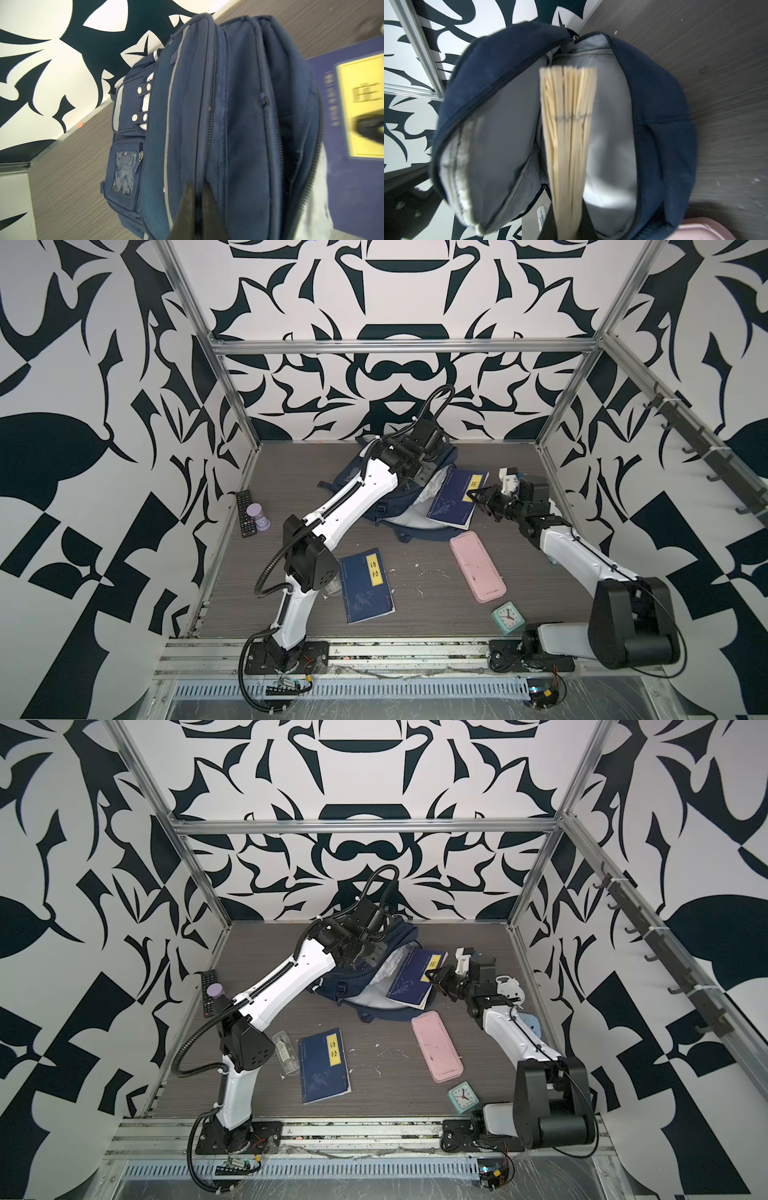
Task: Pack the student bag
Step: 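Lower the book into the backpack with the right gripper while the left holds it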
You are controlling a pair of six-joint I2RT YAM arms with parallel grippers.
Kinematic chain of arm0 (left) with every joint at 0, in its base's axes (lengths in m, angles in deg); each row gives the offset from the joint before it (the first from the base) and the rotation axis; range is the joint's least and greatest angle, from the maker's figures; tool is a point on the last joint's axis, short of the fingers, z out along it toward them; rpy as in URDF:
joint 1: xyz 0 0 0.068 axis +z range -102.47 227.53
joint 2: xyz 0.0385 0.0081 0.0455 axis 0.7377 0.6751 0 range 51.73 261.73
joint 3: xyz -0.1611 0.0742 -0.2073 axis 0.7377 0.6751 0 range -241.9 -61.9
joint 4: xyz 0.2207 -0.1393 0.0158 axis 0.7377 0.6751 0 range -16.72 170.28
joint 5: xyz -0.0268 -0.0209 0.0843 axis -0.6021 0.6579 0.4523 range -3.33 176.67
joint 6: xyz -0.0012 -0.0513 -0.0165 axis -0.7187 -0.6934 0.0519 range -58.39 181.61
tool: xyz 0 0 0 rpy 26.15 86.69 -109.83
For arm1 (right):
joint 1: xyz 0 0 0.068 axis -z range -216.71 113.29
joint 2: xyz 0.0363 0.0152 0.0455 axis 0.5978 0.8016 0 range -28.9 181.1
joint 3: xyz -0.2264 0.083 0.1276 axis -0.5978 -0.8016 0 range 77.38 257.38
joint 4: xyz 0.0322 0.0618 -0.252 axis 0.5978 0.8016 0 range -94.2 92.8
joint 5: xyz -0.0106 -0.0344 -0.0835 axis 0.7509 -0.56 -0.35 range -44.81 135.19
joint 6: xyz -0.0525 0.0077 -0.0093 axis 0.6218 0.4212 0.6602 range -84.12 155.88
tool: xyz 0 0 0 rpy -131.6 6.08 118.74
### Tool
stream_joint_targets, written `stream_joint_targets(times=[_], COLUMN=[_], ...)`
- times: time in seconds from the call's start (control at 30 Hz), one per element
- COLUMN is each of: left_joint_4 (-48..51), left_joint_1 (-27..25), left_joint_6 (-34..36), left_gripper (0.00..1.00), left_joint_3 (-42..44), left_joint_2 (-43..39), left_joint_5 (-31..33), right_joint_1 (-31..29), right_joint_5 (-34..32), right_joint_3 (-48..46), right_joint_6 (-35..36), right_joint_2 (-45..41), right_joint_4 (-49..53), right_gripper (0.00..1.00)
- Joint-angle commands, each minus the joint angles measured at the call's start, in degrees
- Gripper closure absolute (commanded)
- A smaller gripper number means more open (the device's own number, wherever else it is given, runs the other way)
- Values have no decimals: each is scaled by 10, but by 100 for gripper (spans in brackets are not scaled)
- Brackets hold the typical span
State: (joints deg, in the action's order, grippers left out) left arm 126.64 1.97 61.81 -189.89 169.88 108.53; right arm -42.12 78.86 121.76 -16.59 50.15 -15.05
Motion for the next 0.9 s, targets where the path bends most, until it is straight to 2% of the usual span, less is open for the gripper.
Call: stream_joint_targets(times=[0.0,0.1,0.37,0.7,0.87], left_joint_4=[-48,-46,-46,-52,-51], left_joint_1=[9,18,44,65,79], left_joint_6=[-13,-27,-59,-81,-90], left_gripper=[100,100,100,100,100], left_joint_3=[-8,-6,1,5,5], left_joint_2=[-46,-47,-47,-42,-39], left_joint_5=[-10,-25,-74,-107,-118], right_joint_1=[-43,-74,-126,-176,-205], right_joint_5=[-32,-65,-95,-155,-166], right_joint_3=[25,51,142,303,403], right_joint_6=[-43,-68,-173,-225,-219], right_joint_2=[35,91,266,429,476], right_joint_4=[-119,-175,-321,-332,-239], right_gripper=[100,100,100,100,100])
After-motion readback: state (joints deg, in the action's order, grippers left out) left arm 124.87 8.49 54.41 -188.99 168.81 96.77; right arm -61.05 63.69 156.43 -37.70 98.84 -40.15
